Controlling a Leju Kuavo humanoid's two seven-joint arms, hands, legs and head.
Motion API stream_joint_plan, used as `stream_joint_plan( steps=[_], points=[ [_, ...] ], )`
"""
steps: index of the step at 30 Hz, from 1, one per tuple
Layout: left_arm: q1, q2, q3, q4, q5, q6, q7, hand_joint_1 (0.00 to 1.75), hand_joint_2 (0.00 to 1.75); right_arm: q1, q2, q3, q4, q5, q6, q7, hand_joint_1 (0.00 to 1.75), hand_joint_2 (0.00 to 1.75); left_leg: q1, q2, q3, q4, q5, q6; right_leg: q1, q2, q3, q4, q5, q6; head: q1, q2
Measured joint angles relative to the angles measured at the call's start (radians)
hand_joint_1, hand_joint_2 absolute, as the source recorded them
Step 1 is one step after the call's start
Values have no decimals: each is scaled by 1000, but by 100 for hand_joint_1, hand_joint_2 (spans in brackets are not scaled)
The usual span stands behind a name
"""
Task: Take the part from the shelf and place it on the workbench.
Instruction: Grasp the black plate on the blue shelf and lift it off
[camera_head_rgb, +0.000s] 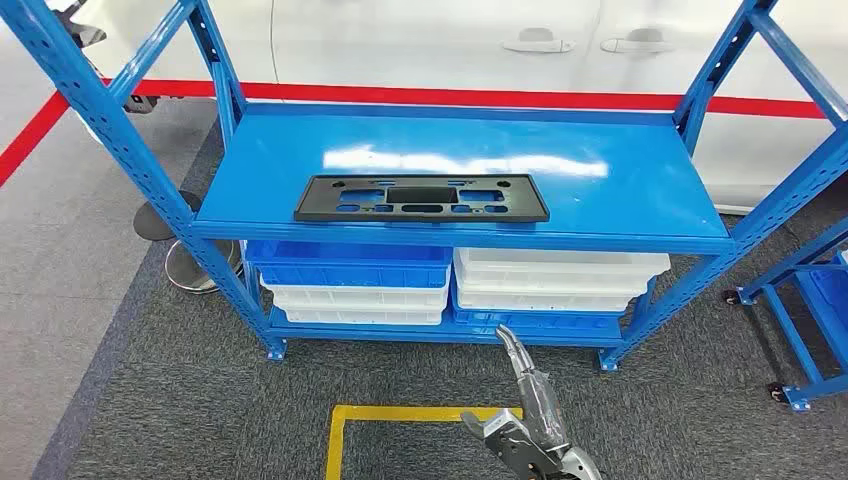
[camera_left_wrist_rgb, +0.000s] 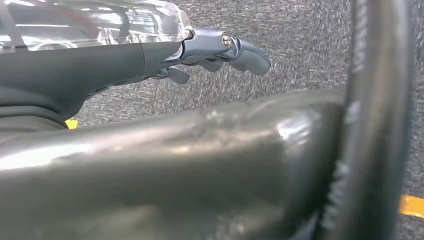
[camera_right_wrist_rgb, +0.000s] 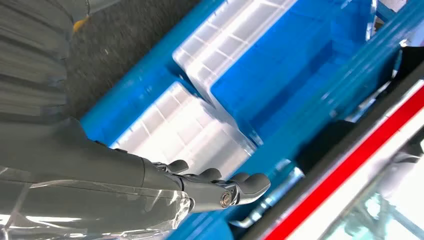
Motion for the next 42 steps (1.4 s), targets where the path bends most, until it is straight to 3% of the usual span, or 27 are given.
stream_joint_plan(
  steps=[3,6,8,10,11,12,13,14,16,17,19,22,24,26,27,28,30,32,34,37,39,41,42],
  points=[
    [-1,1,0,0,-1,0,1,0,0,-4,-3,16,-9,11,-5,8,0,175,-3,0,-4,6,-5,-12,5,2,5,-24,-9,-6,0,0],
    [-2,3,0,1,-5,0,2,0,0,-5,-7,30,-21,17,-8,14,0,175,0,1,-5,12,-15,-30,4,2,7,-32,-8,-22,0,0],
    [-2,4,0,1,-7,0,2,0,0,-8,-8,38,-27,17,-8,14,0,175,4,2,-36,83,-57,-42,0,0,12,-38,-8,-33,0,0],
    [-2,5,0,2,-9,0,4,0,0,-10,-9,45,-28,40,-23,22,0,175,9,2,-102,214,-114,-52,0,-2,13,-38,-11,-38,0,0],
    [-1,6,0,2,-12,0,9,0,0,-11,-10,49,-28,83,-47,37,0,175,11,2,-132,266,-128,-56,0,-2,14,-38,-12,-38,0,0],
    [0,7,0,3,-17,0,14,0,0,-14,-10,54,-26,150,-84,59,0,175,14,2,-148,286,-122,-59,0,-2,15,-37,-13,-39,0,0],
    [0,8,0,3,-23,0,19,0,0,-19,-11,62,-24,234,-127,87,0,175,17,3,-146,270,-97,-61,-1,-1,17,-37,-15,-38,0,0],
    [0,10,0,4,-30,0,21,0,0,-27,-11,72,-20,325,-171,116,0,175,19,3,-127,219,-57,-62,-2,0,20,-36,-18,-36,0,0],
    [-2,12,0,4,-46,-3,8,0,0,-49,-9,93,-10,502,-239,157,0,175,20,4,-74,90,8,-60,-2,2,25,-32,-24,-28,-1,0],
    [-5,14,-1,4,-55,-6,-6,0,0,-60,-6,101,-7,592,-266,166,0,175,19,4,-57,48,21,-56,0,3,25,-30,-26,-23,-1,0],
    [-12,19,-3,4,-76,-15,-35,0,0,-76,15,107,-13,753,-304,162,0,175,14,2,-51,27,19,-44,4,2,21,-30,-25,-12,0,0],
    [-18,25,-11,4,-112,-19,-38,0,0,-94,54,111,-34,850,-322,144,0,175,17,1,-47,17,25,-22,2,1,17,-13,-40,2,0,0],
    [-21,27,-17,4,-133,-23,-22,0,0,-101,66,113,-51,876,-324,140,0,175,18,2,-43,11,27,-10,0,1,-26,78,-91,6,0,0],
    [-22,31,-21,4,-146,-30,-6,0,0,-100,70,114,-67,903,-326,144,0,175,13,3,-44,11,26,-4,1,1,-93,206,-143,7,0,0],
    [-22,33,-23,4,-150,-35,0,0,0,-98,70,115,-75,917,-326,150,0,175,11,2,-43,12,25,-2,1,1,-115,242,-147,6,0,0],
    [-21,34,-25,4,-152,-43,4,0,0,-96,70,115,-82,928,-326,159,0,175,8,2,-42,13,24,-1,3,1,-119,243,-132,3,0,0],
    [-20,35,-27,4,-152,-70,4,0,0,-94,70,117,-96,944,-326,179,0,175,2,0,-37,14,21,1,9,1,-75,139,-60,-12,0,0],
    [-21,36,-28,5,-146,-103,-2,0,0,-95,70,119,-108,950,-326,192,0,175,-4,0,-36,15,18,-2,18,-1,-20,19,-12,-30,0,0],
    [-21,39,-28,5,-140,-123,-8,0,0,-95,70,121,-114,952,-327,198,0,175,-4,1,-38,15,16,-10,24,-1,-6,-21,-7,-36,0,0],
    [-23,43,-28,6,-137,-136,-14,0,0,-94,70,124,-118,952,-327,202,0,175,-3,4,-40,24,6,-27,17,-1,3,-42,-2,-41,0,0],
    [-24,47,-28,6,-137,-145,-19,0,0,-96,71,127,-119,952,-327,205,0,175,1,4,-72,95,-33,-38,10,-3,15,-55,-1,-46,-1,0],
    [-23,51,-28,6,-137,-150,-22,0,0,-96,70,130,-117,952,-327,210,0,175,8,4,-139,223,-85,-48,10,-4,20,-55,-8,-49,0,0],
    [-21,53,-28,6,-138,-151,-22,0,0,-96,70,131,-115,952,-327,212,0,175,12,4,-166,268,-94,-53,10,-4,24,-53,-12,-48,-1,0]
  ],
)
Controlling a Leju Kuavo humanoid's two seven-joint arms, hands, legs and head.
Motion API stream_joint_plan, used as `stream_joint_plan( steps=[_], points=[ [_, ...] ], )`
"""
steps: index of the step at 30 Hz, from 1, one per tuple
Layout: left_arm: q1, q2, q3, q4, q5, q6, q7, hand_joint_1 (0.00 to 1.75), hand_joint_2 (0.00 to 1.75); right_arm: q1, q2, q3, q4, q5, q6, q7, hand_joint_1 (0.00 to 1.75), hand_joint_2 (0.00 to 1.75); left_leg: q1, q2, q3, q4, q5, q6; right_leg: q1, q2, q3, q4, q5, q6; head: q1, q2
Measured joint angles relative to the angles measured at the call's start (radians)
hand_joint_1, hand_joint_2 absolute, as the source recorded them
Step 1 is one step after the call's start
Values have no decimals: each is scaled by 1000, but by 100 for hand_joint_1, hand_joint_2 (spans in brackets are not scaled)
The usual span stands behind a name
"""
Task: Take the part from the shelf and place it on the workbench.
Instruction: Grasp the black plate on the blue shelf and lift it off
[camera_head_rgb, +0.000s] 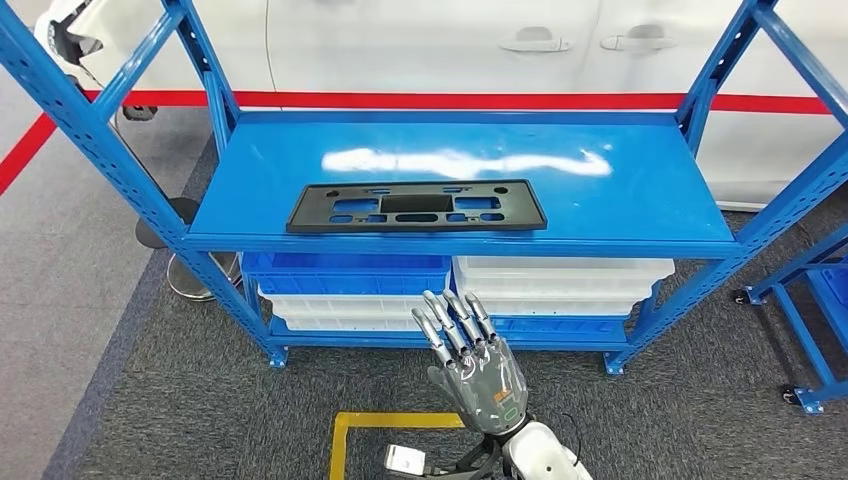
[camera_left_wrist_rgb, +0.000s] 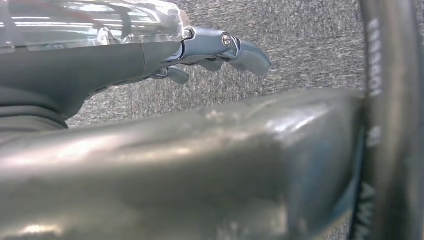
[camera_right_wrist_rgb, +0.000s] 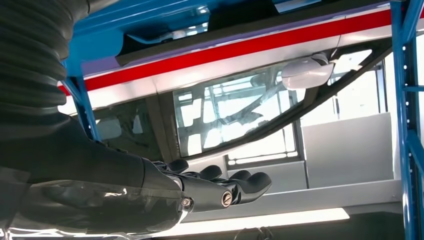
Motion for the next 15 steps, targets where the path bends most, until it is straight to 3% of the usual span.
stream_joint_plan(
  steps=[1,2,3,5,7,10,12,15],
  points=[
    [1,1,0,0,-1,-1,0,0,0,1,0,1,2,0,0,2,0,175,3,0,-12,15,8,-4,-1,0,5,2,-5,2,0,0],
    [2,2,0,0,-2,-1,0,0,0,1,0,3,3,0,0,2,0,175,7,0,-3,-12,37,-7,-2,1,11,4,-11,4,0,0],
    [3,4,0,0,-2,-1,-1,0,0,1,0,5,3,0,0,3,0,175,10,1,24,-72,77,-9,-4,1,19,7,-18,8,0,0],
    [2,6,0,1,-4,-3,-1,0,0,0,0,8,4,0,0,7,0,175,11,2,83,-194,123,-7,-4,2,32,10,-33,20,0,0],
    [1,6,0,1,-5,-4,-1,0,0,-2,0,10,6,-1,0,13,0,175,7,1,107,-241,118,7,-2,2,39,10,-41,34,0,0],
    [3,8,0,2,-8,-4,1,0,0,-5,-1,13,9,-3,-1,22,0,175,6,-2,122,-251,106,33,-3,3,41,27,-46,49,0,0],
    [3,8,0,2,-11,-4,2,0,0,-8,-2,14,10,-4,-2,26,0,175,7,-3,142,-257,98,47,-5,3,2,102,-69,56,0,0],
    [3,8,0,2,-14,-4,3,0,0,-7,-4,15,16,-5,-2,31,0,175,3,-4,165,-259,76,56,-4,3,-131,283,-124,58,0,0]
  ],
)
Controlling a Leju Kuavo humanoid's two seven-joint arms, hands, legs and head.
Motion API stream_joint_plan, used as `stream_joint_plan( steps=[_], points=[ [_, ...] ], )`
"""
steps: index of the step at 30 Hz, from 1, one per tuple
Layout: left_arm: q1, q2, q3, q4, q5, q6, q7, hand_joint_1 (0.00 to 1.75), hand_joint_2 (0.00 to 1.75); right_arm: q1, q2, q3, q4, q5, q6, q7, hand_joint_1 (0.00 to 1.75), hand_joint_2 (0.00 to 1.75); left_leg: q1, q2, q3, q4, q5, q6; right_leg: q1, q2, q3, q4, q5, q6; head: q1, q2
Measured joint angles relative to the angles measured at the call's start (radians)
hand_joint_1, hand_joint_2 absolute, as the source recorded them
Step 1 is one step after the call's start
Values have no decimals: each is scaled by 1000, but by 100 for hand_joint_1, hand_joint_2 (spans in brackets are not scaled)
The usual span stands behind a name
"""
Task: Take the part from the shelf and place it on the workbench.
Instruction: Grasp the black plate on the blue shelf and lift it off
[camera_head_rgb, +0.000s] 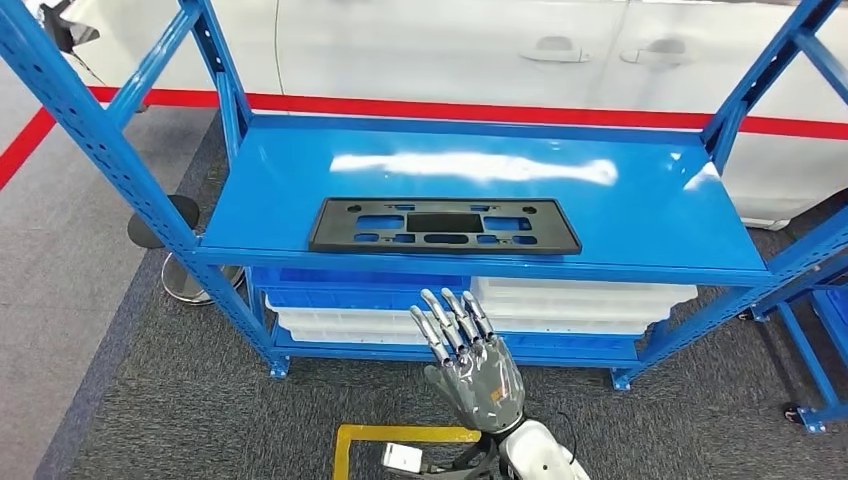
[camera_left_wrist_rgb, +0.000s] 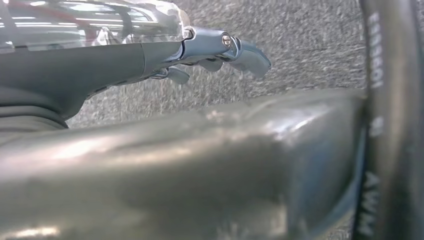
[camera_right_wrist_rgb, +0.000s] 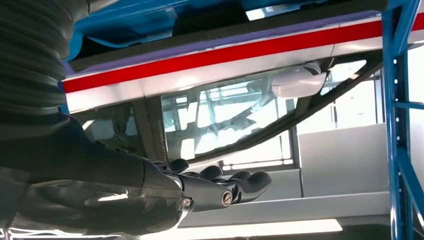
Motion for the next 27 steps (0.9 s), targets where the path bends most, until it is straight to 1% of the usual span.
stream_joint_plan(
  steps=[1,2,3,5,6,7,8,9,10,11,12,13,14,15,16,17,18,19,20,21,22,23,25,26,27],
  points=[
    [1,0,0,0,0,0,1,0,0,1,-1,0,3,0,0,1,0,175,-2,-1,12,0,-10,0,1,0,-35,28,-3,-2,0,0],
    [3,0,0,0,-1,-1,1,0,0,1,-1,0,6,0,0,2,0,175,-4,-3,27,0,-21,0,2,0,-54,23,12,-6,0,0],
    [4,0,0,0,-1,-1,2,0,0,2,-2,0,8,0,0,2,0,175,-6,-4,44,0,-34,0,5,0,-56,-14,44,-13,0,0],
    [4,0,0,1,-1,-1,3,0,0,2,-2,0,11,0,0,2,0,175,-10,-5,77,-1,-60,-3,17,2,-36,-133,146,-34,0,0],
    [2,-1,0,2,-1,-2,3,0,0,2,-3,1,13,0,0,3,0,175,-11,-6,88,-3,-73,-7,23,3,-26,-180,180,-43,0,0],
    [1,-1,0,3,-1,-2,3,0,0,3,-4,1,14,1,0,3,0,175,-12,-7,98,-7,-83,-11,27,4,-20,-209,203,-50,0,0],
    [-1,-2,0,4,-2,-2,3,0,0,3,-4,1,16,1,0,4,0,175,-12,-7,107,-8,-87,-17,29,5,-15,-220,205,-53,0,0],
    [-3,-1,0,4,-2,-2,4,0,0,2,-5,2,17,1,-1,6,0,175,-13,-7,114,-7,-86,-22,28,6,-5,-227,196,-55,0,0],
    [-4,0,1,4,-2,-2,4,0,0,1,-5,3,17,1,-1,7,0,175,-12,-5,116,5,-80,-26,26,7,9,-234,193,-58,0,0],
    [-5,1,1,4,-3,-2,4,0,0,0,-5,4,18,1,-1,8,0,175,-12,-3,107,37,-70,-30,23,7,27,-244,186,-62,0,0],
    [-6,1,1,4,-4,-2,5,0,0,-1,-6,6,19,0,-1,10,0,175,-10,-2,81,86,-65,-35,21,6,45,-252,179,-67,0,0],
    [-6,2,1,4,-5,-3,6,0,0,-2,-6,8,21,0,-1,12,0,175,-8,-1,43,146,-70,-40,18,5,62,-259,170,-70,0,0],
    [-5,2,1,4,-6,-3,7,0,0,-3,-6,9,23,-1,-1,14,0,175,-6,0,-2,204,-89,-45,17,4,78,-262,160,-72,0,0],
    [-3,4,1,4,-7,-3,8,0,0,-3,-6,11,26,-1,-1,16,0,175,-4,0,-45,248,-124,-50,15,4,92,-263,148,-73,0,0],
    [-1,5,1,4,-8,-3,8,0,0,-3,-6,13,29,-2,-1,18,0,175,-2,0,-80,268,-162,-55,13,5,109,-264,135,-71,0,0],
    [1,6,1,4,-10,-2,9,0,0,-3,-6,14,32,-3,-1,20,0,175,-1,1,-104,270,-192,-59,12,6,125,-264,124,-70,0,0],
    [3,7,1,4,-13,-2,10,0,0,-3,-6,16,34,-4,-1,22,0,175,0,1,-119,253,-204,-62,10,8,141,-263,111,-68,0,0],
    [4,7,1,4,-16,-2,11,0,0,-4,-6,17,37,-7,-1,24,0,175,2,1,-126,210,-171,-64,8,9,161,-262,97,-64,0,0],
    [6,8,1,5,-20,-2,12,0,0,-7,-6,18,42,-12,-1,25,0,175,3,2,-128,156,-101,-64,8,9,175,-259,84,-60,0,0],
    [8,9,1,6,-26,0,15,0,0,-10,-7,20,48,-18,-1,27,0,175,3,5,-131,108,-29,-62,8,11,189,-253,69,-55,0,0],
    [10,10,1,7,-33,3,18,0,0,-14,-7,21,55,-26,-1,29,0,175,2,7,-131,73,37,-56,9,13,197,-247,54,-47,0,0],
    [11,11,1,8,-38,6,22,0,0,-18,-8,22,62,-31,-1,32,0,175,0,8,-132,63,72,-48,11,14,200,-242,43,-41,0,0],
    [10,13,1,8,-49,13,25,0,0,-31,-9,22,75,-37,-1,38,0,175,-2,8,-129,66,77,-31,11,16,203,-240,28,-28,0,0],
    [7,13,1,8,-55,14,25,0,0,-43,-9,21,83,-36,-1,43,0,175,-2,7,-128,63,78,-26,9,15,204,-238,22,-23,0,0],
    [3,14,1,8,-62,14,25,0,0,-59,-10,20,93,-34,-1,49,0,175,-1,7,-126,58,78,-20,8,12,195,-221,10,-19,0,0]
  ],
)
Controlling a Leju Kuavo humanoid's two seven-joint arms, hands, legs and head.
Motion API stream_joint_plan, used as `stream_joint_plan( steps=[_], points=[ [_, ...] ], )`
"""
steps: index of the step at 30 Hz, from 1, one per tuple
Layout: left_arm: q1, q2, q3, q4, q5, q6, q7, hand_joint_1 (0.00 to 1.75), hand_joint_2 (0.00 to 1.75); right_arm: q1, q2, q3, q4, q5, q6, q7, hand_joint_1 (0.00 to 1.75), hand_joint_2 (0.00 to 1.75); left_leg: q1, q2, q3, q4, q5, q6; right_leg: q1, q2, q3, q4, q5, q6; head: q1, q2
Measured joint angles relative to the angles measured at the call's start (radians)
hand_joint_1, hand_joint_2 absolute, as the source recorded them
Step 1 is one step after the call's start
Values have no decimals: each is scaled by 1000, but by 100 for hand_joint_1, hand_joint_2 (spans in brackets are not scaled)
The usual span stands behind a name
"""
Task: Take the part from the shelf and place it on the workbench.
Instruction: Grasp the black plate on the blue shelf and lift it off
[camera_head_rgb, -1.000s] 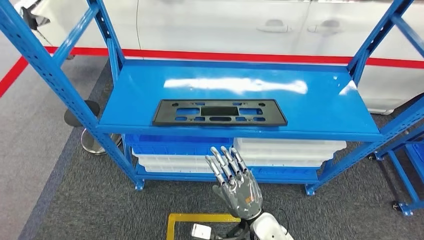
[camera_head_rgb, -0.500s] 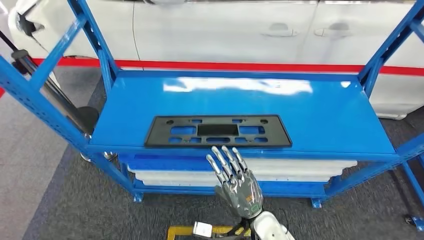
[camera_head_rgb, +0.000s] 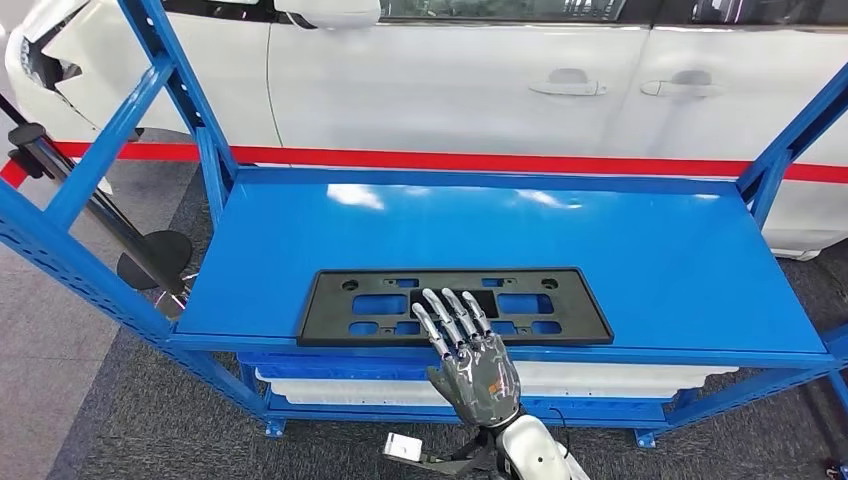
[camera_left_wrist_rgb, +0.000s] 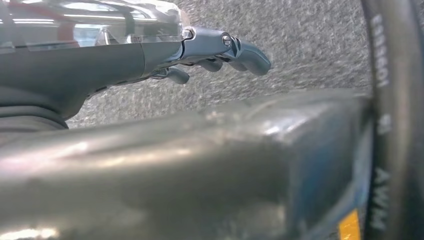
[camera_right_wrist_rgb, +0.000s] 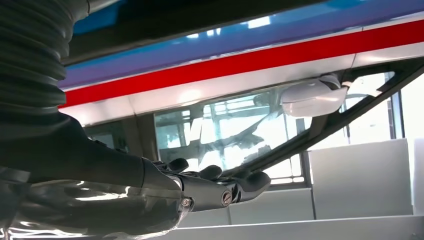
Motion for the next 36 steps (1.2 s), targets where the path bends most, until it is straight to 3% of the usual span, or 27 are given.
stream_joint_plan(
  steps=[2,4,5,6,8,10,12,15,17,19,20,21,22,24,25,27,28,30,32,34,35,36],
  points=[
    [-7,1,0,0,-14,0,0,0,0,-31,-2,-7,31,5,0,15,0,175,1,0,2,-6,-1,10,-2,-4,-51,92,-44,8,0,0],
    [-10,2,0,0,-24,0,2,0,0,-52,-6,-14,68,8,0,29,0,175,-1,0,4,-7,-6,17,-2,-5,-131,214,-82,13,0,0],
    [-10,3,0,0,-29,-1,3,0,0,-60,-9,-17,86,10,0,35,0,175,-2,0,6,-7,-9,18,-2,-5,-160,246,-78,13,0,0],
    [-10,3,0,0,-31,-1,4,0,0,-68,-12,-19,103,12,0,39,0,175,-3,-1,10,-7,-11,19,-2,-5,-171,242,-54,11,0,0],
    [-9,4,0,0,-34,-2,6,0,0,-85,-16,-23,128,13,0,43,0,175,-5,-2,19,-8,-16,17,2,-5,-144,142,31,-1,0,0],
    [-11,3,0,0,-37,-3,6,0,0,-105,-17,-24,149,13,0,50,0,175,-9,-3,25,-8,-20,12,9,-7,-104,30,85,-16,0,0],
    [-12,2,1,0,-44,-5,7,0,0,-128,-19,-25,180,15,0,65,0,175,-11,-4,26,-11,-20,3,14,-9,-93,-8,91,-26,0,0],
    [-14,5,2,0,-59,-11,10,0,0,-178,-28,-25,253,19,2,94,0,175,-11,-3,24,-3,-28,-13,6,-9,-86,-27,106,-35,0,0],
    [-14,9,5,0,-68,-15,10,0,0,-213,-35,-25,308,24,5,113,0,175,-8,-3,-7,72,-76,-24,0,-11,-80,-41,115,-41,0,0],
    [-13,12,12,0,-75,-18,10,0,0,-241,-43,-27,358,28,8,128,0,175,-3,-3,-60,194,-137,-33,-1,-12,-80,-43,117,-44,0,0],
    [-12,13,14,0,-78,-19,10,0,0,-253,-46,-28,380,29,9,133,0,175,-1,-3,-76,233,-148,-36,-1,-12,-80,-42,116,-44,-1,0],
    [-11,13,16,0,-80,-20,10,0,0,-265,-49,-29,398,29,9,135,0,175,1,-3,-75,236,-140,-39,-2,-12,-79,-42,116,-43,-1,0],
    [-11,14,17,0,-82,-20,10,0,0,-276,-52,-32,414,29,9,137,0,175,4,-2,-55,200,-114,-41,-2,-12,-77,-41,115,-41,-1,0],
    [-12,15,18,0,-86,-20,10,0,0,-297,-55,-38,441,28,7,140,0,175,7,-2,16,67,-58,-41,-2,-11,-74,-35,110,-33,-1,0],
    [-13,15,19,0,-87,-20,10,0,0,-306,-57,-44,454,26,5,142,0,175,6,-3,44,14,-41,-37,-1,-10,-74,-32,106,-27,0,0],
    [-14,15,22,0,-90,-21,10,0,0,-319,-60,-57,477,19,2,147,0,175,2,-5,62,-24,-39,-23,2,-9,-75,-29,104,-16,0,0],
    [-13,15,23,0,-91,-21,10,0,0,-324,-61,-65,487,16,2,149,10,175,1,-6,63,-26,-37,-14,1,-8,-74,-30,104,-11,0,0],
    [-13,15,25,0,-95,-21,10,0,0,-329,-64,-79,502,11,4,152,95,175,3,-5,65,-31,-32,-1,-1,-8,-77,-19,94,0,0,0],
    [-14,15,27,0,-98,-21,10,0,0,-332,-67,-90,518,4,15,152,173,175,5,-3,65,-35,-29,10,-3,-8,-112,55,50,8,0,0],
    [-13,15,32,0,-101,-21,10,0,0,-332,-68,-99,535,-10,30,145,175,175,3,-1,63,-36,-30,15,-3,-9,-177,180,-8,12,0,0],
    [-12,15,36,0,-103,-21,11,0,0,-331,-69,-103,542,-18,35,140,175,175,2,-1,63,-35,-30,16,-3,-9,-203,226,-20,12,0,0],
    [-12,15,39,0,-104,-21,11,0,0,-330,-69,-106,547,-24,39,135,175,175,1,-1,64,-35,-30,16,-2,-9,-214,240,-14,10,0,0]
  ],
)
